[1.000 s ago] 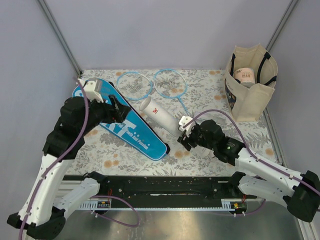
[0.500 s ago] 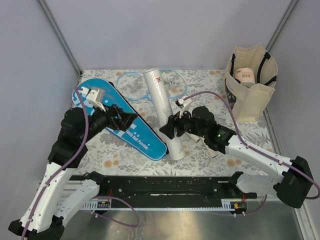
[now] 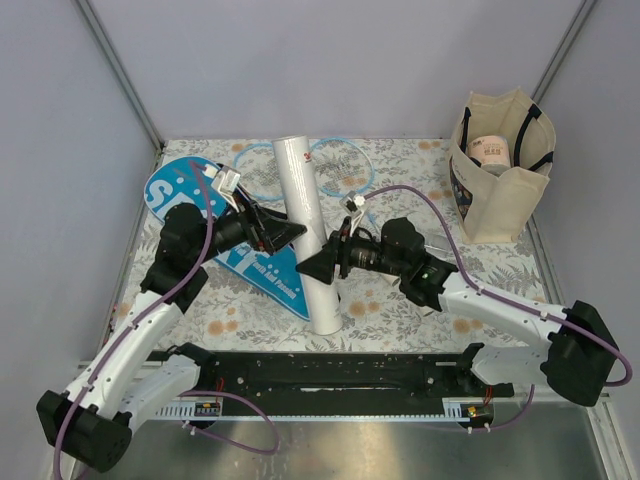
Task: Pack up the badminton gear
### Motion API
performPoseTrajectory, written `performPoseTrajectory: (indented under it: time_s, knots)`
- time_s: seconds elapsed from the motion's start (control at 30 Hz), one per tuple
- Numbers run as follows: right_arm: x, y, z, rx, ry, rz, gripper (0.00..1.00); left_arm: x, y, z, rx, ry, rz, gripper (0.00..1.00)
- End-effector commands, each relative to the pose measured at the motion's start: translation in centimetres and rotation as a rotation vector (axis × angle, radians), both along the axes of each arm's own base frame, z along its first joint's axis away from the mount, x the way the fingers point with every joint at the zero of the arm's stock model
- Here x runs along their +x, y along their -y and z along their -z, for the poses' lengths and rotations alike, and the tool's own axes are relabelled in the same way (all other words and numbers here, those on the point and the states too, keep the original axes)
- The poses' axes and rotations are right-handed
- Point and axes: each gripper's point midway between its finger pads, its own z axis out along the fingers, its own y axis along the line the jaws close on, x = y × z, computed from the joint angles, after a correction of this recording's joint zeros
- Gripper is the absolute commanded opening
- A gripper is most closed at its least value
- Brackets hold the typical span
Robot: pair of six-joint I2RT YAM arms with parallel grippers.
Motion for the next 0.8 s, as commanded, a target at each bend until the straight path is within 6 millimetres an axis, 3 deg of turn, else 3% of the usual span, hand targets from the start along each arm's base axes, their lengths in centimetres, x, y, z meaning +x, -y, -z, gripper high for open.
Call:
performPoseTrajectory:
  time_s: [0.0,0.23,0.4,0.5,0.63,0.77]
  knots:
    - [-1.8,-0.8,-2.2,0.113,0.04,-0.098,0.52,-1.0,1.3,-3.6,-0.125,0.123,0.105,0.97]
    - [-2.9,-1.8,-1.1,0.105,-0.036,-0.183,0.53,-0.8,3.1,-1.3,-0.148,0.032,0.207,0.91]
    - [-3.1,-1.3,-0.7,0.106,-0.024,-0.171,0.64,-0.4,3.0,-0.9,-0.147,0.001,0.182,0.73]
    - [-2.0,-0.5,-0.3,0.083,-0.042,-0.078,0.85,0.2,2.0,-1.0,-0.116,-0.009,0.093,0.63]
    - [-1.2,0.4,0.6,0.034,-0.057,-0.001,1.0,2.1,0.0,-0.4,-0.044,-0.048,-0.092,0.52]
    - [-0.8,1.6,1.2,0.021,-0.063,0.062,1.0,3.8,-2.7,1.6,0.076,-0.174,-0.269,0.5]
